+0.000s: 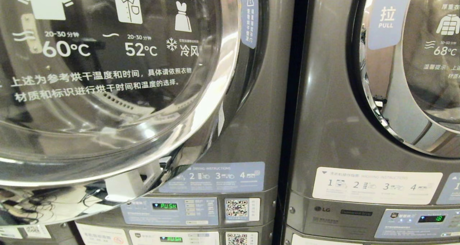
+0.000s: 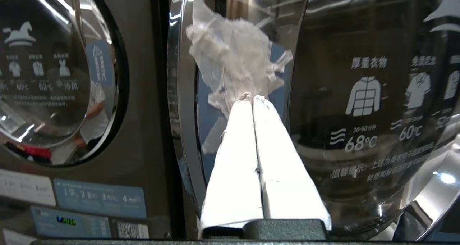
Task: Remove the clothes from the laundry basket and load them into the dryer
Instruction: Close the dryer
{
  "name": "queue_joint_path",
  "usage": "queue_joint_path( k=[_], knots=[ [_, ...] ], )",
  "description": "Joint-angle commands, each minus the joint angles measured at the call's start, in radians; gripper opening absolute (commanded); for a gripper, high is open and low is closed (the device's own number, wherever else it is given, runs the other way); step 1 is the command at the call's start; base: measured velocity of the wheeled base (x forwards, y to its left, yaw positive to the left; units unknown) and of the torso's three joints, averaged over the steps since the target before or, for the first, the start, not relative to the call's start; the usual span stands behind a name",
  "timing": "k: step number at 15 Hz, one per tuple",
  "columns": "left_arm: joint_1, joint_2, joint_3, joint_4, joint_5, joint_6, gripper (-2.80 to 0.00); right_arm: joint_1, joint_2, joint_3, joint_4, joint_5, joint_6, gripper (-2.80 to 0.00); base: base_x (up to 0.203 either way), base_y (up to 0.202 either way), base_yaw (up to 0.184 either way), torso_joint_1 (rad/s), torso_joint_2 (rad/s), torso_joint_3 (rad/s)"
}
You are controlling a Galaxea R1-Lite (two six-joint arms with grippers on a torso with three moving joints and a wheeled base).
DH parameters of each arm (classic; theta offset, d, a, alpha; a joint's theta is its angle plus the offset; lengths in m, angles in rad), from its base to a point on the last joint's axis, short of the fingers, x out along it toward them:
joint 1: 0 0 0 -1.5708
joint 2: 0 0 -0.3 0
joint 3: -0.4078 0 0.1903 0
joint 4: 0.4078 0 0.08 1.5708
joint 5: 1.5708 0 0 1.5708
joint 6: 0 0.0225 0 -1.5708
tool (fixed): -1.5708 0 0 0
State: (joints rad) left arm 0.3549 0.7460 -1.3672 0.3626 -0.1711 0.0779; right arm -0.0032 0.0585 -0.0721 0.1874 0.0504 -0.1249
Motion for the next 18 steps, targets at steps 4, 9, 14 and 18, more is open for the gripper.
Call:
queue_joint_path(
  k=[4, 9, 14, 18],
  knots=[
    [-0.002, 0.084, 0.074, -0.076, 0.023, -0.016, -2.80, 0.000, -0.002, 0.000, 0.001, 0.000, -0.001, -2.80, 0.000, 0.000, 0.000, 0.000, 0.00, 0.000],
    [-0.015, 0.250, 0.114, -0.278, -0.051, -0.117, -2.80, 0.000, -0.006, 0.000, 0.001, 0.000, -0.001, -2.80, 0.000, 0.000, 0.000, 0.000, 0.00, 0.000],
    [-0.014, 0.411, 0.113, -0.494, -0.156, -0.194, -2.80, 0.000, -0.010, 0.000, 0.001, 0.001, 0.001, -2.80, 0.000, 0.000, 0.000, 0.000, 0.00, 0.000],
    [-0.021, 0.414, 0.133, -0.555, -0.129, -0.157, -2.80, 0.000, -0.043, 0.000, 0.001, 0.002, 0.001, -2.80, 0.000, 0.000, 0.000, 0.000, 0.00, 0.000]
  ],
)
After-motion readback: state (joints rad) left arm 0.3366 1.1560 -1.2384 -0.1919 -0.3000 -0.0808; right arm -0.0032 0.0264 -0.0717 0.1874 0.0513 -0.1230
